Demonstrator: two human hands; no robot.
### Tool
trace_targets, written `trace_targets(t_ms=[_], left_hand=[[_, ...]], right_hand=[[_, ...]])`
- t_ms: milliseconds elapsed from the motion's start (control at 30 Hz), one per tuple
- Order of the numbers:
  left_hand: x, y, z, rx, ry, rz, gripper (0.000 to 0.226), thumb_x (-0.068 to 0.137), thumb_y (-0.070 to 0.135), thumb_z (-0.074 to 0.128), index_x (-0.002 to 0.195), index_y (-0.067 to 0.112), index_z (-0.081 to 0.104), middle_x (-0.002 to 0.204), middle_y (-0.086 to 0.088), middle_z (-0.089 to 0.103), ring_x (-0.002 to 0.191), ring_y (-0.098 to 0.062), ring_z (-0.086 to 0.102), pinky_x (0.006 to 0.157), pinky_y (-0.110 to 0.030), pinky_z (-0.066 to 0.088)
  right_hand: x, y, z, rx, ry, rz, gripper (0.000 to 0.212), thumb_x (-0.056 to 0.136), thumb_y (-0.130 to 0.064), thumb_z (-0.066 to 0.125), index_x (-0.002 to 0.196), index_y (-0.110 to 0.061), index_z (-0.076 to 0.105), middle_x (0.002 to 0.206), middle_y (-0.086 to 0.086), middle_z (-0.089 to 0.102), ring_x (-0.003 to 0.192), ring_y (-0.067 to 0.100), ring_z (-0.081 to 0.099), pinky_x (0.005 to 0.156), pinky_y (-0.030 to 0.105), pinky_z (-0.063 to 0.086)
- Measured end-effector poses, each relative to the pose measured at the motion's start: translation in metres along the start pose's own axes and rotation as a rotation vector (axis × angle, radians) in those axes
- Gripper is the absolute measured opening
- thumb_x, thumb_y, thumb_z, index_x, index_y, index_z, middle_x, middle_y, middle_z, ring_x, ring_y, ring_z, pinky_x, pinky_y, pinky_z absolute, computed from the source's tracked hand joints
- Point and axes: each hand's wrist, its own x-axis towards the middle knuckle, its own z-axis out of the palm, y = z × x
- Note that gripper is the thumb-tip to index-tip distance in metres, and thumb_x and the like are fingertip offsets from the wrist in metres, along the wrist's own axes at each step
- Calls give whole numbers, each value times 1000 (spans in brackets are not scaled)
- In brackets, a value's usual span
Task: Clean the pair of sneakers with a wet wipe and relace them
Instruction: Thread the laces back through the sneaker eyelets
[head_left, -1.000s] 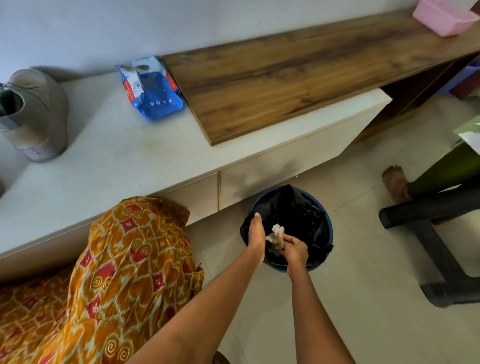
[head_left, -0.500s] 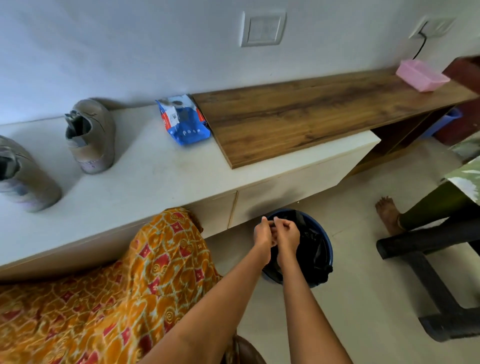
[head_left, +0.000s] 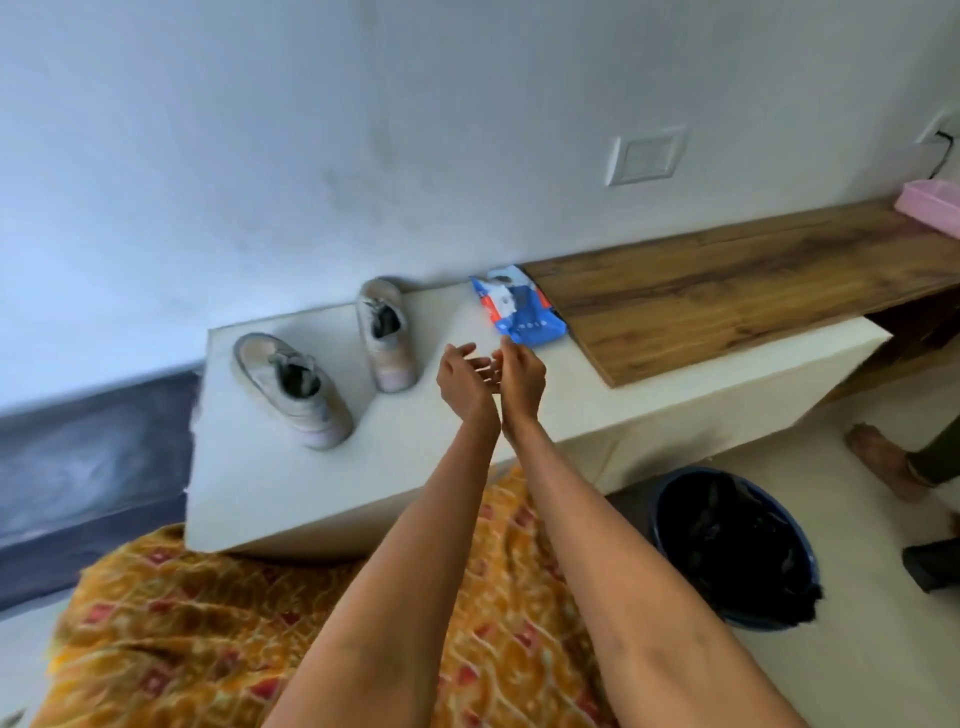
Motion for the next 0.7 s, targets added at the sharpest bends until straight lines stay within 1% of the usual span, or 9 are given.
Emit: trace_targets(t_ms=[67, 133, 167, 233, 300, 400, 500, 600, 700], left_hand=[[26, 17, -29, 111, 49, 130, 29, 97, 27, 36, 85, 14, 59, 72, -7, 61, 64, -23, 59, 60, -34, 49], [49, 30, -58, 263, 129, 270, 22, 94, 24, 40, 84, 17, 58, 78, -6, 63, 76, -26, 60, 74, -41, 50], [59, 35, -70, 314, 156, 316, 18, 94, 22, 41, 86, 16, 56, 83, -7, 63, 81, -27, 60, 78, -41, 49], [72, 43, -87, 368, 186, 362, 14, 94, 19, 43, 97, 15, 57, 96, -7, 64, 90, -23, 60, 82, -37, 47], [85, 48, -96, 395, 164, 392, 21, 93, 16, 45, 110, 12, 56, 107, -6, 62, 98, -19, 57, 87, -33, 46], [100, 51, -99, 462, 4, 396, 30, 94, 22, 46, 122, 13, 52, 119, -4, 56, 109, -16, 54, 96, -34, 44], [112, 55, -95, 480, -123, 387, 37, 92, 32, 41, 124, 15, 51, 123, -5, 53, 114, -17, 51, 102, -39, 41], [119, 61, -89, 440, -124, 302, 46, 90, 36, 39, 130, 16, 48, 129, -3, 52, 119, -18, 50, 105, -42, 39], [120, 61, -89, 464, -121, 257, 39, 93, 17, 40, 132, 15, 43, 131, -3, 52, 120, -19, 49, 105, -41, 39]], right_hand=[[-6, -3, 40, -67, -85, -57, 27, 95, -29, 48, 74, -18, 61, 81, 3, 66, 75, 20, 62, 66, 34, 51], [-8, -4, 75, -217, -143, -139, 24, 96, -25, 46, 89, -11, 65, 95, 7, 65, 83, 18, 58, 69, 27, 43], [-7, -3, 89, -303, -145, -185, 24, 95, -23, 47, 96, -8, 65, 102, 10, 64, 89, 20, 58, 70, 25, 40], [-2, 0, 109, -468, -143, -247, 24, 94, -20, 48, 108, -7, 63, 113, 15, 58, 104, 27, 55, 78, 30, 43], [8, 5, 121, -635, -169, -281, 28, 93, -18, 48, 118, -10, 60, 121, 15, 53, 114, 29, 49, 86, 31, 44], [30, 12, 128, -763, -242, -274, 37, 92, -20, 49, 128, -16, 53, 132, 13, 48, 121, 29, 45, 94, 34, 43], [49, 12, 130, -812, -367, -238, 41, 90, -23, 49, 131, -19, 50, 134, 12, 46, 121, 31, 46, 96, 39, 43], [55, 7, 131, -807, -421, -205, 39, 86, -21, 51, 125, -17, 51, 122, 11, 57, 109, 30, 55, 88, 39, 48], [48, 1, 118, -933, -482, -231, 46, 84, -22, 53, 128, -16, 42, 120, 10, 56, 106, 31, 56, 81, 38, 48]])
